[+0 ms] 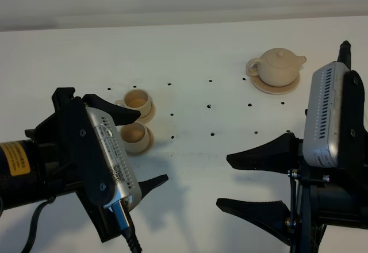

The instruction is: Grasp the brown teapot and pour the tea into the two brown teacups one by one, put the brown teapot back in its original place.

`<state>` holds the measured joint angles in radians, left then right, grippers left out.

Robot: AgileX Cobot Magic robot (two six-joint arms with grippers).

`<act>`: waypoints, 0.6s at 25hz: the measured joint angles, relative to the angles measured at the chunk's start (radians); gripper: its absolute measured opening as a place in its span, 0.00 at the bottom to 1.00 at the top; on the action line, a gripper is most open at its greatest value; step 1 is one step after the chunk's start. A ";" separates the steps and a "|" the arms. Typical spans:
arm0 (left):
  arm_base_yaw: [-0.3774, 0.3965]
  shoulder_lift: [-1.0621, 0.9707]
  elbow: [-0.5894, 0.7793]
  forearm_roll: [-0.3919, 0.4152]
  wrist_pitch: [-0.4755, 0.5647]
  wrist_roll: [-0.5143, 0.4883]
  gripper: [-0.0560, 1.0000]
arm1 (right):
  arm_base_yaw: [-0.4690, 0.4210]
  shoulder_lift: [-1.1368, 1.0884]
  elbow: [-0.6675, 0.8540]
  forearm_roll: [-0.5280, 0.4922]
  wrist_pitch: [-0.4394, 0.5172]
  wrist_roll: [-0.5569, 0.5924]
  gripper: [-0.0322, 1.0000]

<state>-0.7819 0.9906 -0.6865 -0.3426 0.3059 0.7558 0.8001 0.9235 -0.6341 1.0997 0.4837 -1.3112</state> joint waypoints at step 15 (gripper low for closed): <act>0.051 0.000 0.000 0.103 -0.030 -0.120 0.76 | 0.000 0.000 0.000 -0.029 -0.097 0.024 0.47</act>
<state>-0.7310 0.9906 -0.6865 -0.2400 0.2757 0.6362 0.8001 0.9235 -0.6341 1.0708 0.3871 -1.2867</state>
